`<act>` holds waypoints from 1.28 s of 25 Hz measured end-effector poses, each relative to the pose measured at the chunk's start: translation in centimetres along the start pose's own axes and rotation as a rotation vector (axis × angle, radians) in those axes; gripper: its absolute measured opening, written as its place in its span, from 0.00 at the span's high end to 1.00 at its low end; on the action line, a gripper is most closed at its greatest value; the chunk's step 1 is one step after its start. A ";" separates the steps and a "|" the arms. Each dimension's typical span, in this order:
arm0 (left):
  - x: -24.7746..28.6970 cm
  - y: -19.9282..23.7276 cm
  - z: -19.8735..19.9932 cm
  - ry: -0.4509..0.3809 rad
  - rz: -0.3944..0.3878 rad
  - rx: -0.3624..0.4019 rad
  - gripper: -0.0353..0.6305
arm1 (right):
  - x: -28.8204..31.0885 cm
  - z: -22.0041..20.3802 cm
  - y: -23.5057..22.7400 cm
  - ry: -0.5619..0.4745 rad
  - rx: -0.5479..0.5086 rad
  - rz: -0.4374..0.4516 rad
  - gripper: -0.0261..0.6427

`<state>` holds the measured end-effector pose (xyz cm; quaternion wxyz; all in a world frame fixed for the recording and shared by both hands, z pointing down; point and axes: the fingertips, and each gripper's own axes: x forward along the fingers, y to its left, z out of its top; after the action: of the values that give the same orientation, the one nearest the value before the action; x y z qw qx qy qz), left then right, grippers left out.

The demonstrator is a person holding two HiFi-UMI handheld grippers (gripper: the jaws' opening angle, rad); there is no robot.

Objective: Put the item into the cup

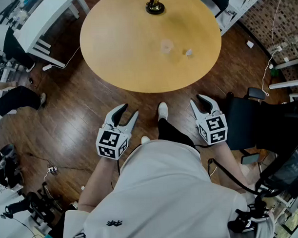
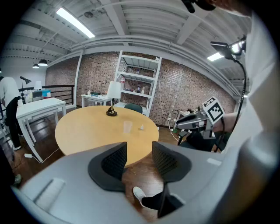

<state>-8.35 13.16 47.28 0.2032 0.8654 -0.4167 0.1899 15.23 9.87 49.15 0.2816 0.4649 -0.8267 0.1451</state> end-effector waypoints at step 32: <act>16.2 11.6 11.2 0.130 -0.058 0.066 0.70 | 27.1 -1.2 -20.0 0.288 0.152 -0.120 0.75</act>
<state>-6.40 -9.57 48.11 0.2068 0.8691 -0.3710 0.2535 21.54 -18.63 65.92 0.3692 0.5078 -0.7354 0.2550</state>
